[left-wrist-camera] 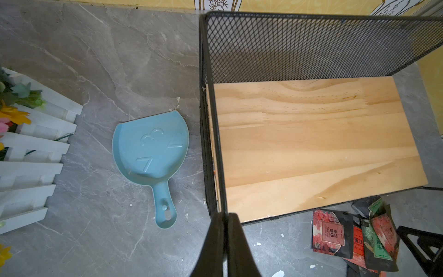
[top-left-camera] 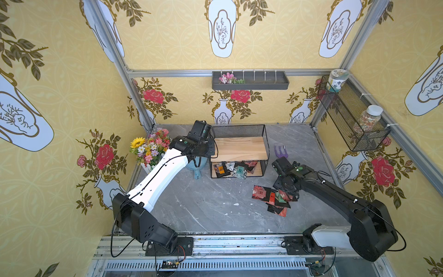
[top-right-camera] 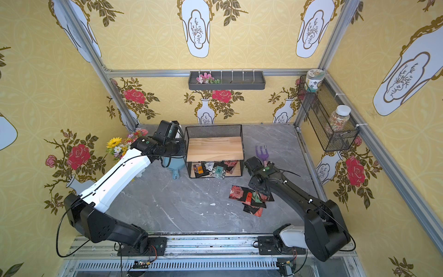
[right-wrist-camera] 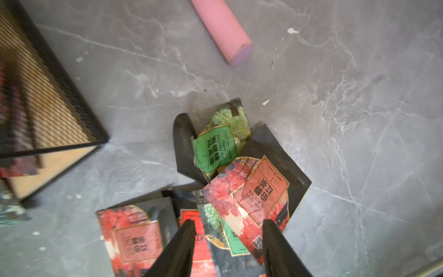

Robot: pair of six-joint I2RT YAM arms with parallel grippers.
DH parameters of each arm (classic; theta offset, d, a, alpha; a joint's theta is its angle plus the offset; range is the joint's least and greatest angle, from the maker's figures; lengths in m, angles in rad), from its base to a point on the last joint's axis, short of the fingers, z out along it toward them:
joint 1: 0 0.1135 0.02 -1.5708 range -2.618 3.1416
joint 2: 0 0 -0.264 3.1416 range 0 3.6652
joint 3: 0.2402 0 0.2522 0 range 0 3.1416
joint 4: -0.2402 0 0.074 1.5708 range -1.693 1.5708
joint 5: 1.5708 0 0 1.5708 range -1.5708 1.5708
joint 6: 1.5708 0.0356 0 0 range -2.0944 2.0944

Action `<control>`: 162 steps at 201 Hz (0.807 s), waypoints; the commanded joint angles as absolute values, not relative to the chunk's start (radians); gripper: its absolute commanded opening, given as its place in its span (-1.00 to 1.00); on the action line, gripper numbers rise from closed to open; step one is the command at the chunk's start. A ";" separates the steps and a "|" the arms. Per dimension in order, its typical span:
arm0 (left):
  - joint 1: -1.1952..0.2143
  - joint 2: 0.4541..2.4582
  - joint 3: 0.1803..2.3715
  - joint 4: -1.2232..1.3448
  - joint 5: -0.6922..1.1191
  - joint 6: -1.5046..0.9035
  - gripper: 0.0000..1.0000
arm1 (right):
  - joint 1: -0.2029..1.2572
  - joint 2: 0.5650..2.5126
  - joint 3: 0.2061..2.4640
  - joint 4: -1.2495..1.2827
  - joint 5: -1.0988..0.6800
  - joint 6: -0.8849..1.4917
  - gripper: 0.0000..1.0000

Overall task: Remove the tea bags from the shelf
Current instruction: Place the tea bag at the center of the board.

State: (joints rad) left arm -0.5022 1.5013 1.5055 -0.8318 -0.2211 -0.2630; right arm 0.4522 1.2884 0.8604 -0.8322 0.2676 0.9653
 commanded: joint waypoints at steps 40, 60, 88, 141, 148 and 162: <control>-0.503 1.509 1.511 -0.834 -0.206 -0.244 -1.00 | 0.518 1.129 0.837 -0.693 0.111 1.085 0.05; -0.502 1.506 1.509 -0.834 -0.207 -0.245 -1.00 | 0.596 1.138 0.769 -0.445 0.007 1.173 0.04; -0.502 1.508 1.505 -0.834 -0.203 -0.250 -1.00 | 0.672 1.259 0.725 -0.149 -0.068 1.290 -0.02; -0.502 1.509 1.509 -0.834 -0.206 -0.253 -1.00 | 0.713 1.417 0.586 0.313 0.086 1.491 -0.15; -0.502 1.509 1.508 -0.836 -0.204 -0.253 -1.00 | 0.713 1.452 0.584 0.350 0.094 1.503 -0.15; -0.503 1.510 1.511 -0.836 -0.205 -0.253 -1.00 | 0.713 1.513 0.580 0.434 0.099 1.517 -0.15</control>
State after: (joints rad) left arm -0.5022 1.5017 1.5078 -0.8352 -0.2211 -0.2646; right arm 0.7120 1.4387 0.5880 0.1574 0.0406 1.4345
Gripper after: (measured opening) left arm 0.091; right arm 0.426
